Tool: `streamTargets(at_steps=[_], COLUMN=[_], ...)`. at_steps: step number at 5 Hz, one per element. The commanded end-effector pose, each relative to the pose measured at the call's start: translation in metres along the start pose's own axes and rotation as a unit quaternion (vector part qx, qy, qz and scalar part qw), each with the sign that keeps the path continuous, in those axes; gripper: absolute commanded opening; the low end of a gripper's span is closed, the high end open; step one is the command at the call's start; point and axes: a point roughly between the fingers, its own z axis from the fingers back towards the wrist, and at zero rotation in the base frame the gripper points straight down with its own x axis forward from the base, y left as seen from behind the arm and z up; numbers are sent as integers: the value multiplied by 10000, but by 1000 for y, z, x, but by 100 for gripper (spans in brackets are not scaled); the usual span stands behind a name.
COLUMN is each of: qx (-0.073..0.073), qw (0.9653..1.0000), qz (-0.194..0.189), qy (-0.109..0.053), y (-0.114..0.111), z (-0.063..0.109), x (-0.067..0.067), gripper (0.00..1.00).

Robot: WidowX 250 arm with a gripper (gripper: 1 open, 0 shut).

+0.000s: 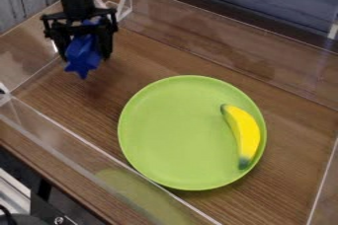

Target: Remove the blue object from inside the green plate and put it on the table

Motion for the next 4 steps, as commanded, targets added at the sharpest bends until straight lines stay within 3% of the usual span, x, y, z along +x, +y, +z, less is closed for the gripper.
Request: streamTargets(at_steps=[1, 2, 3, 4], qx=[-7, -29, -51, 4], qw=[9991, 9985, 9976, 9987], qz=[207, 389, 561, 317], qy=[-360, -390, -412, -399], y=[-3, -5, -7, -11], z=[13, 22, 36, 38], x=[-3, -5, -8, -6], gripper=[0, 100, 100, 0])
